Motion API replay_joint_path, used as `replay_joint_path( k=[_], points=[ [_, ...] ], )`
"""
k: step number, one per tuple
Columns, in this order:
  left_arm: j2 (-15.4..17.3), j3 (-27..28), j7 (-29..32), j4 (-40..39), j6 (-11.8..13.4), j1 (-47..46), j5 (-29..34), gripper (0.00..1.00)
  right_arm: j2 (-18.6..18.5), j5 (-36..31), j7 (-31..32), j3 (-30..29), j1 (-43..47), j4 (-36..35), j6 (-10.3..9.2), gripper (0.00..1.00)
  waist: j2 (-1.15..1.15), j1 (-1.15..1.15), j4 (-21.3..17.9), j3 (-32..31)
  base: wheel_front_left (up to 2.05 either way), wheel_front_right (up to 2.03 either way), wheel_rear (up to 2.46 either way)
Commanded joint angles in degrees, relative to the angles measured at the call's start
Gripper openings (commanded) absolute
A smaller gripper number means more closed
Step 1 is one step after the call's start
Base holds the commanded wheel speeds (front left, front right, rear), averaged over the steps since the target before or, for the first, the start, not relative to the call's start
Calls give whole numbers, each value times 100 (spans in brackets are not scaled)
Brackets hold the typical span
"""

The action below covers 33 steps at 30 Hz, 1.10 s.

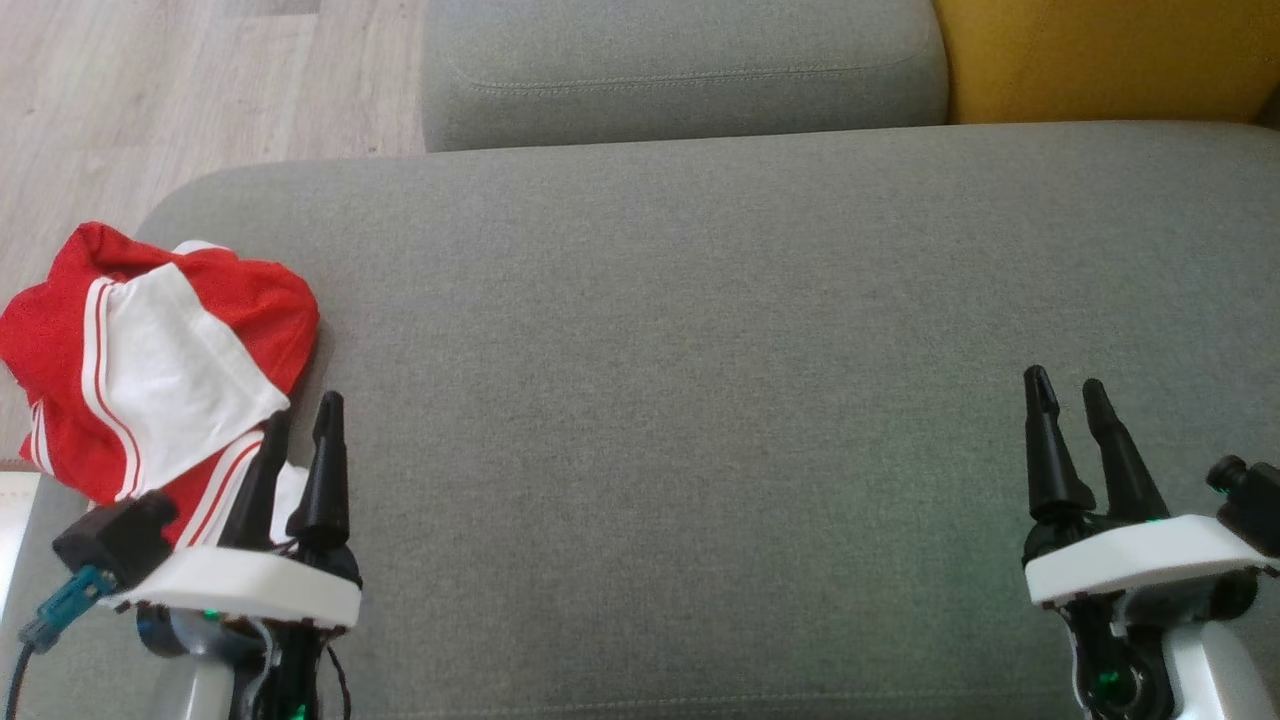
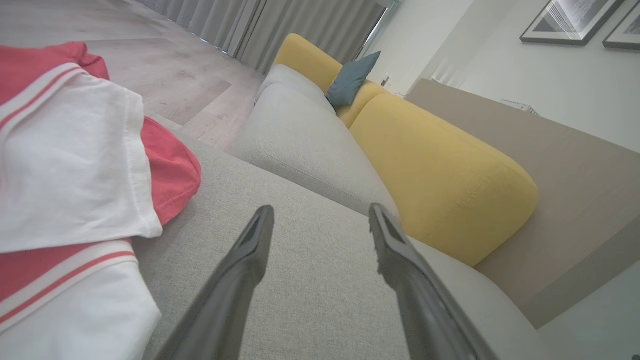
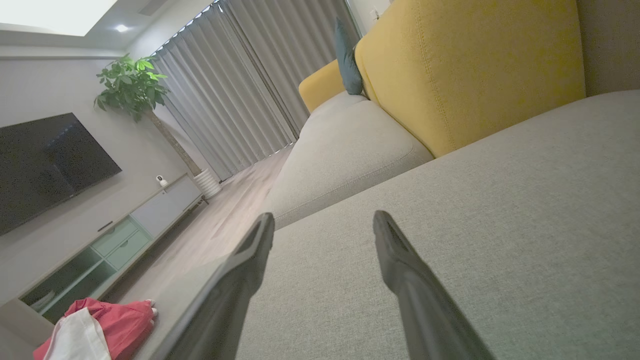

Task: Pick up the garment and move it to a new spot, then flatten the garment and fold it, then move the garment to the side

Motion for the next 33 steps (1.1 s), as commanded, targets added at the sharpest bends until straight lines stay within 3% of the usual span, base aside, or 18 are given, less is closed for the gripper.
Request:
replay_joint_path(
  k=[1,33],
  points=[
    [153,80,-77,-181,12,-289,234,100,-81,-235,3,101,-93,-266,-3,100,0,0,2,-5,0,0,0],
    [335,-123,-596,124,177,-296,2338,100,47,-2319,-115,114,175,-525,-4,100,0,0,7,-71,0,0,0]
  ],
)
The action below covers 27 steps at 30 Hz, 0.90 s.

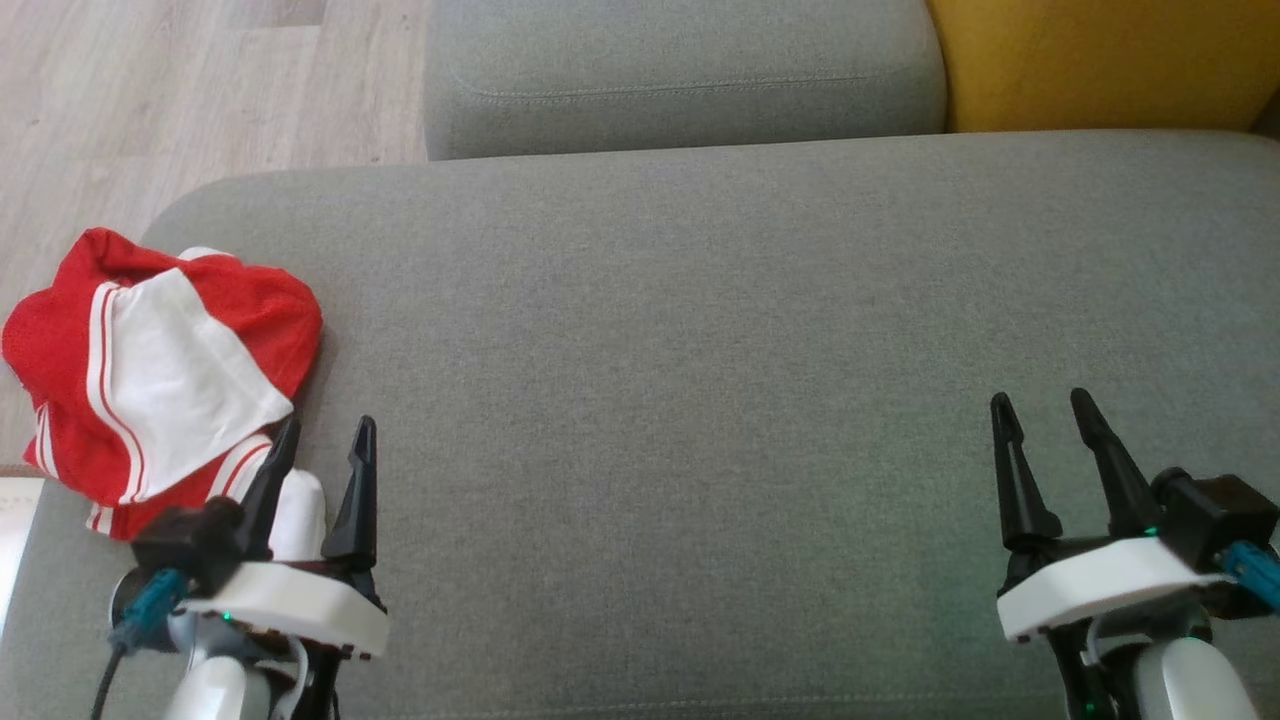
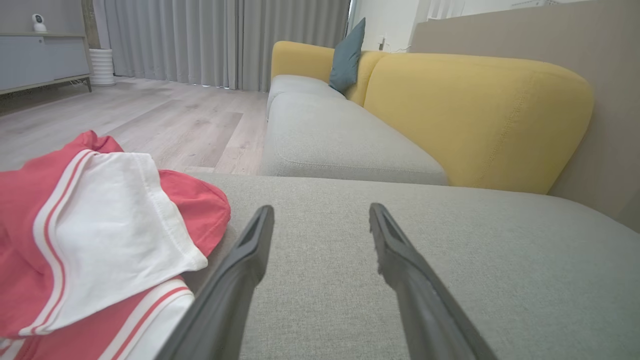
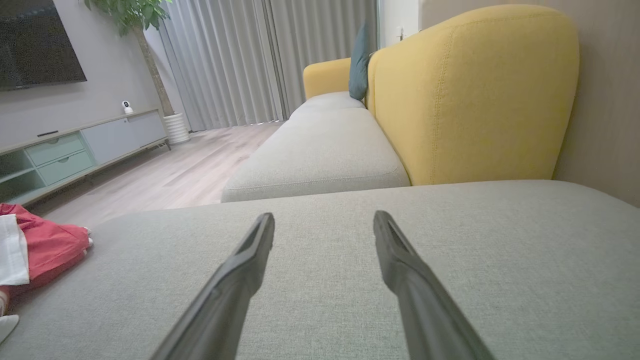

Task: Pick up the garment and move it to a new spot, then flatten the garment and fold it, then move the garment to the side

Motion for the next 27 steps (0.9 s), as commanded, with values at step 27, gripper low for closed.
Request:
replay_joint_path(
  k=[27],
  points=[
    [23,319,-328,230,2,-349,690,100,12,-690,-285,119,23,-278,-4,100,0,0,-25,6,0,0,0]
  ],
)
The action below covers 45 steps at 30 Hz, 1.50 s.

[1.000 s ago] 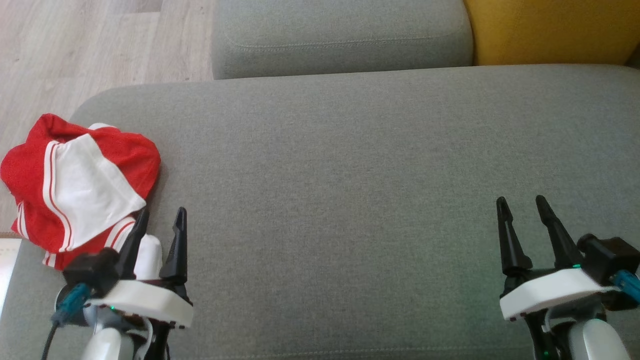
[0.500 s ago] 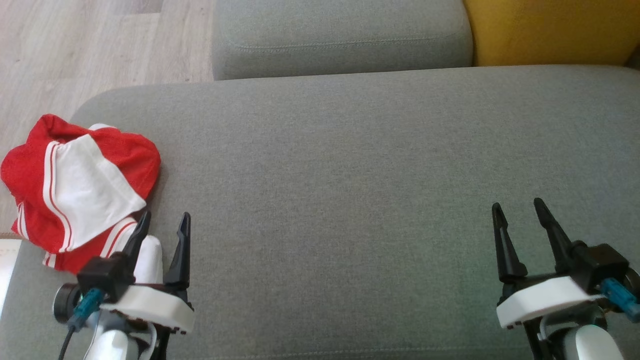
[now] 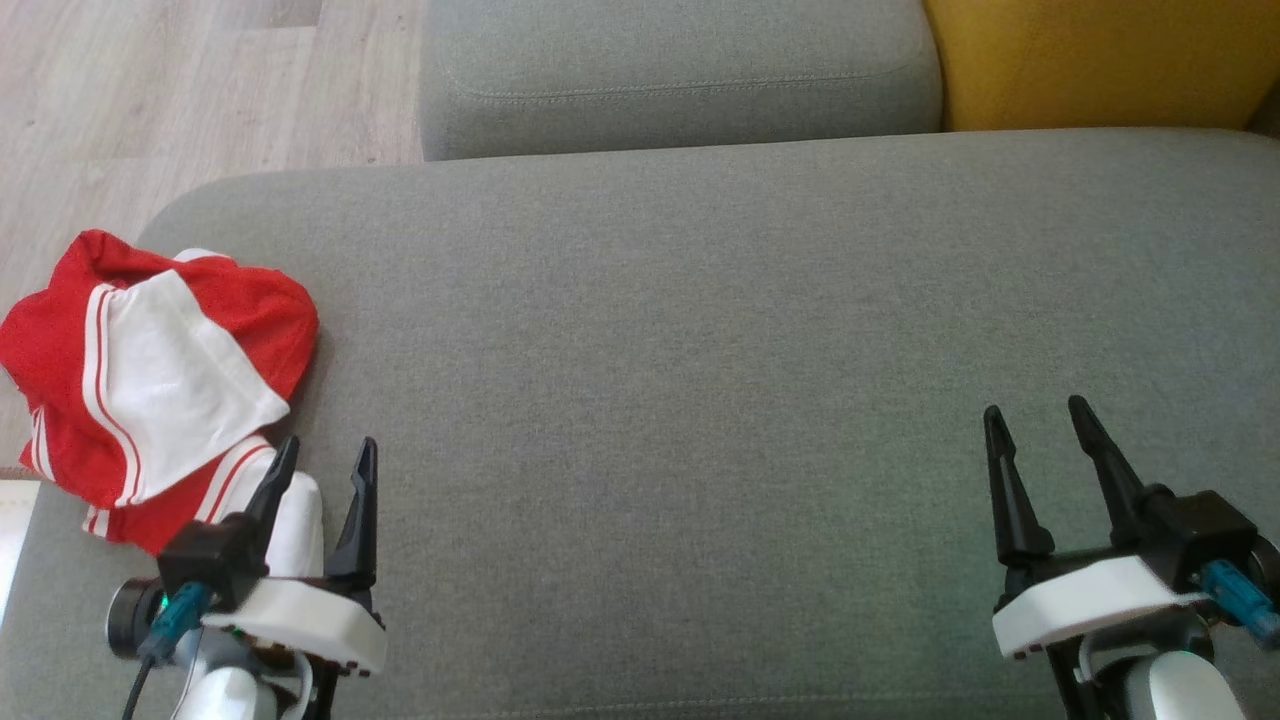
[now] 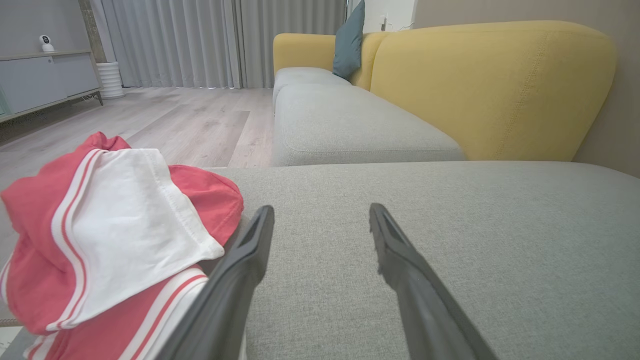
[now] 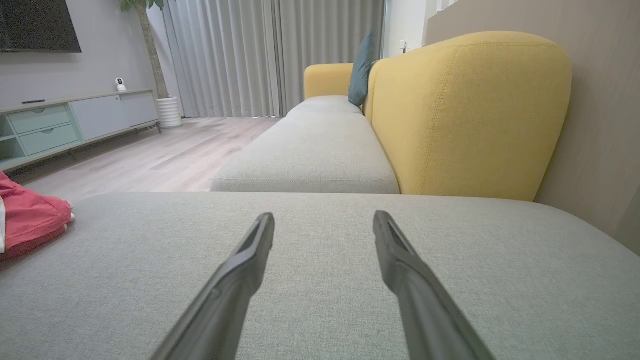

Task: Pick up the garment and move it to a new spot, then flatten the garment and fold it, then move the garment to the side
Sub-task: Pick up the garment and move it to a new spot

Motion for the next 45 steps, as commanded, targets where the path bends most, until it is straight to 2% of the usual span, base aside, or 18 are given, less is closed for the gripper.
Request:
replay_joint_path(
  k=[1,13,16,23,34,45],
  points=[
    [64,222,-70,-139,2,-353,-35,100,-28,52,-83,129,-128,-166,-4,100,0,0,4,4,0,0,0],
    [54,273,-70,-151,32,-393,-29,100,-27,82,-87,128,-158,-172,-4,100,0,0,56,25,0,0,0],
    [38,394,-70,-148,126,-391,-68,100,-27,81,-76,155,-170,-210,-4,100,0,0,153,58,0,0,0],
    [35,594,-70,-145,208,-381,-135,100,-27,116,-38,321,-175,-357,-4,100,0,0,575,149,0,0,0],
    [-36,724,-70,-146,163,-381,-180,100,-27,128,52,510,-300,-493,-4,100,0,0,1429,164,0,0,0],
    [-64,769,-70,-185,108,-268,-119,100,-27,158,45,511,-308,-464,-4,100,0,0,1614,113,0,0,0]
  ],
)
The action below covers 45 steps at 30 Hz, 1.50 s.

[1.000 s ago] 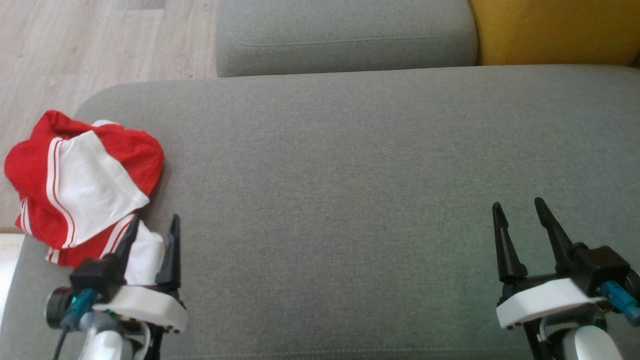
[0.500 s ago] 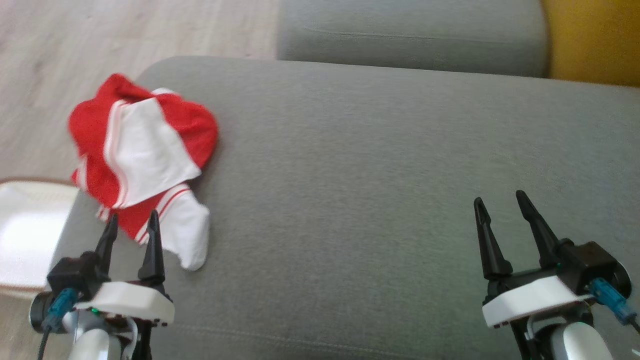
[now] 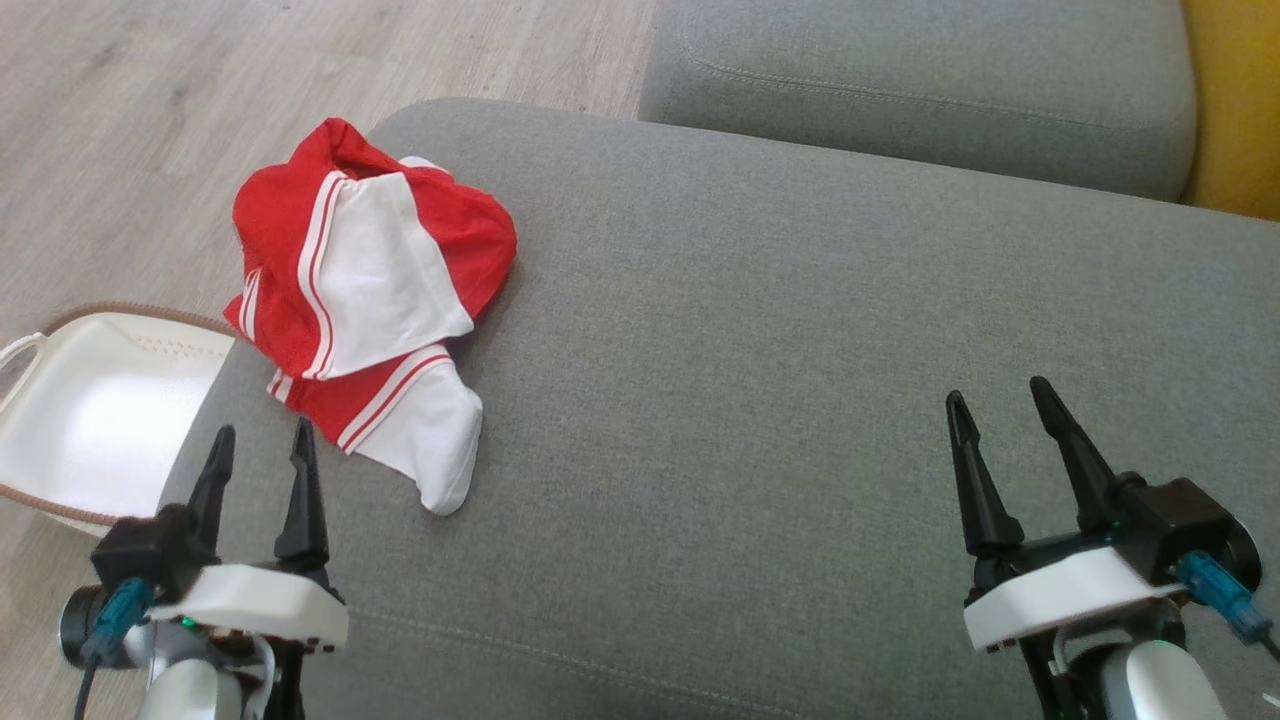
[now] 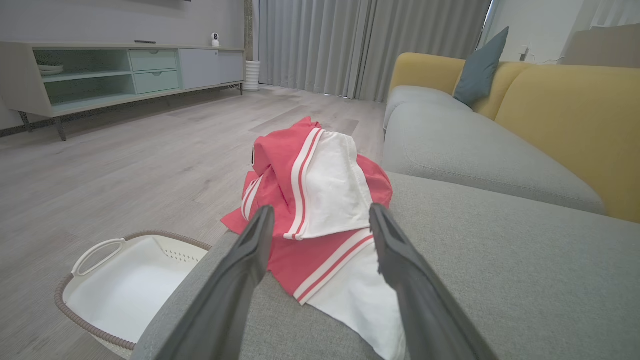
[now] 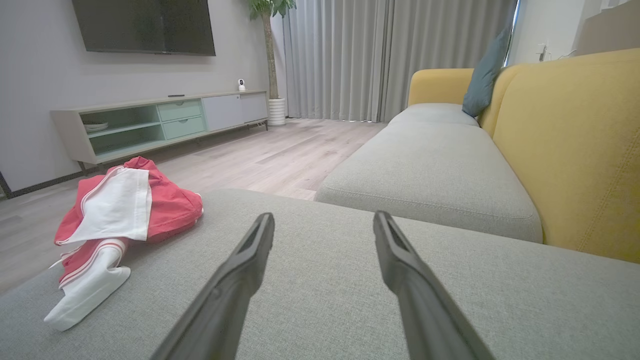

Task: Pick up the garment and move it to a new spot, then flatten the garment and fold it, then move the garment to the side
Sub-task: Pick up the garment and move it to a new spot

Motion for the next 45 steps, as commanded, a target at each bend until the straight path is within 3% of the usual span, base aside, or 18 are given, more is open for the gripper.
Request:
replay_joint_path(
  k=[1,10,17,24,32,42,43,44,45],
  points=[
    [57,215,-70,-195,-38,-179,38,100,-30,34,-18,139,-248,-201,-4,100,0,0,-3,3,0,0,0],
    [64,196,-70,-157,-84,-218,89,100,-30,69,-2,175,-252,-195,-4,100,0,0,-68,33,0,0,0],
    [63,-169,3,209,-233,-509,29,100,-30,111,14,240,-281,-199,-4,100,0,0,-190,158,0,0,0],
    [96,-617,738,1223,-319,-1342,-347,100,-30,114,75,323,-391,-253,-4,100,0,0,-411,494,0,0,0],
    [251,-746,1296,2665,-334,-2366,-816,100,-30,115,106,342,-598,-271,-4,100,0,0,-672,965,0,0,0],
    [360,-725,1760,4091,-114,-2972,-876,100,-30,160,47,365,-708,-197,-4,100,0,0,-808,1159,0,0,0],
    [358,-728,1810,4194,-98,-3001,-886,79,-30,164,40,361,-716,-190,-4,100,0,0,-810,1169,0,0,0],
    [358,-741,1875,4295,-94,-3026,-889,39,-30,168,35,357,-725,-181,-4,100,0,0,-811,1180,0,0,0],
    [362,-754,1915,4376,-95,-3054,-891,11,-30,171,32,356,-736,-176,-4,100,0,0,-813,1193,0,0,0]
  ],
)
